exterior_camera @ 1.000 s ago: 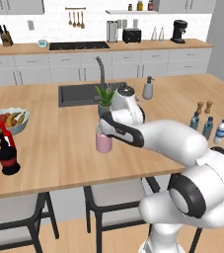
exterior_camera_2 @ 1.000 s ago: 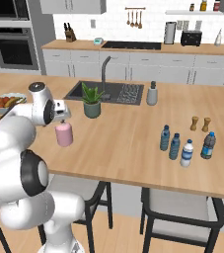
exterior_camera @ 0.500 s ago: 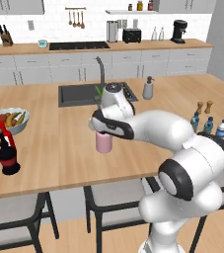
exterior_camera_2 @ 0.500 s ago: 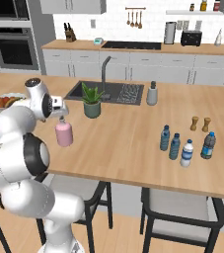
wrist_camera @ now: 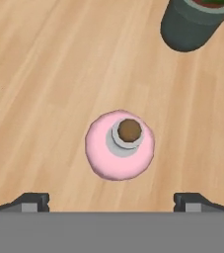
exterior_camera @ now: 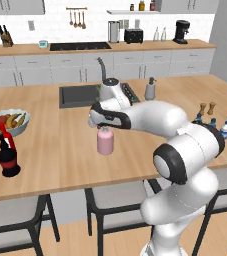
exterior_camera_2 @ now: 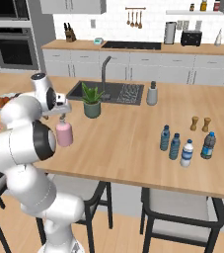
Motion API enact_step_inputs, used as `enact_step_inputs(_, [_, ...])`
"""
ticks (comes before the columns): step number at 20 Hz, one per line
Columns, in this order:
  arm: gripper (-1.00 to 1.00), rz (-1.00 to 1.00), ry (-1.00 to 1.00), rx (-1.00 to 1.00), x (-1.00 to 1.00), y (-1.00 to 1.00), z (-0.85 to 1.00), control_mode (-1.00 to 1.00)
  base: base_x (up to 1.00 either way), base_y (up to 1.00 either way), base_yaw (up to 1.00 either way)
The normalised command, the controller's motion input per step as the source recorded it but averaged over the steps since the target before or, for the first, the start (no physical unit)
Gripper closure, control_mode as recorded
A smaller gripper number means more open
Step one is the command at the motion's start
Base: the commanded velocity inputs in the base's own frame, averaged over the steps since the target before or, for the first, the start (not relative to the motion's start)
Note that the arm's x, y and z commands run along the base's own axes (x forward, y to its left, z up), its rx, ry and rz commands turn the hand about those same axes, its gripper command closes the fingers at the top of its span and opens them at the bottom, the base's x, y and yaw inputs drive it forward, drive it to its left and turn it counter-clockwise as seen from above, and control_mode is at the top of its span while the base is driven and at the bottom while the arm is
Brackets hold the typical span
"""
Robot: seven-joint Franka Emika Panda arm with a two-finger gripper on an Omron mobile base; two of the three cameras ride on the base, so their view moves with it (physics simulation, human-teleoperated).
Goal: Move the plastic bottles in the middle to the plastics group, and the glass bottles in the middle to the glass group.
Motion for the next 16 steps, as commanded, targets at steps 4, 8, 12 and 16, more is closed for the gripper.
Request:
enact_step_inputs(4, [-1.00, 0.00, 0.35, 0.00, 0.30, 0.00, 0.00, -1.00, 0.00, 0.00, 0.00])
enact_step_inputs(8, [-1.00, 0.00, 0.32, 0.00, 0.24, 0.00, 0.00, -1.00, 0.00, 0.00, 0.00])
enact_step_inputs(12, [-1.00, 0.00, 0.12, 0.00, 0.17, 0.00, -0.07, -1.00, 0.00, 0.00, 0.00])
enact_step_inputs(16, [-1.00, 0.00, 0.00, 0.00, 0.06, 0.00, -0.33, -1.00, 0.00, 0.00, 0.00])
